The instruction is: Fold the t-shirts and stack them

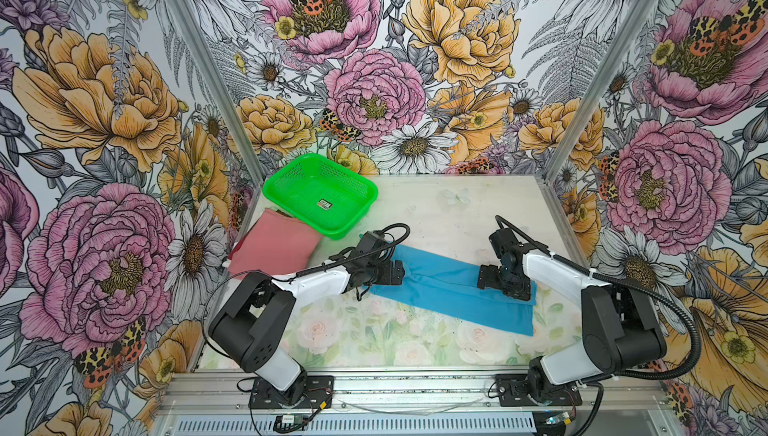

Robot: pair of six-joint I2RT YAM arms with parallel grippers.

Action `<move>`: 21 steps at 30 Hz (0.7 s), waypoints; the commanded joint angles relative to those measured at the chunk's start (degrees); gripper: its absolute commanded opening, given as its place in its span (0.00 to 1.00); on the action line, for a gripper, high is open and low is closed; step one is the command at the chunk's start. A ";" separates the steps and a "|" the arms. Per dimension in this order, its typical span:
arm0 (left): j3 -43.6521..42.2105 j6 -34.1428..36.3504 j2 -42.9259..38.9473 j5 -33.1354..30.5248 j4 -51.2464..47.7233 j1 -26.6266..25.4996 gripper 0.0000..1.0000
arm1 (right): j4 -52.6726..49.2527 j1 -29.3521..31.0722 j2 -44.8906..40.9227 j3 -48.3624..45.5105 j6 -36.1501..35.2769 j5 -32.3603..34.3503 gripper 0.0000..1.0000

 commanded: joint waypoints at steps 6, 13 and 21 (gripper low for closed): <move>5.56 -2.33 8.91 1.19 5.34 1.84 0.99 | 0.41 11.88 0.32 -3.91 6.88 -1.30 0.99; 6.60 1.54 1.65 -3.13 -1.06 2.59 0.99 | -0.37 12.59 -6.82 -2.62 5.64 1.43 0.99; 6.84 4.37 -10.24 -0.91 -10.63 9.54 0.99 | -0.65 15.49 -2.79 13.96 -7.23 -7.04 0.99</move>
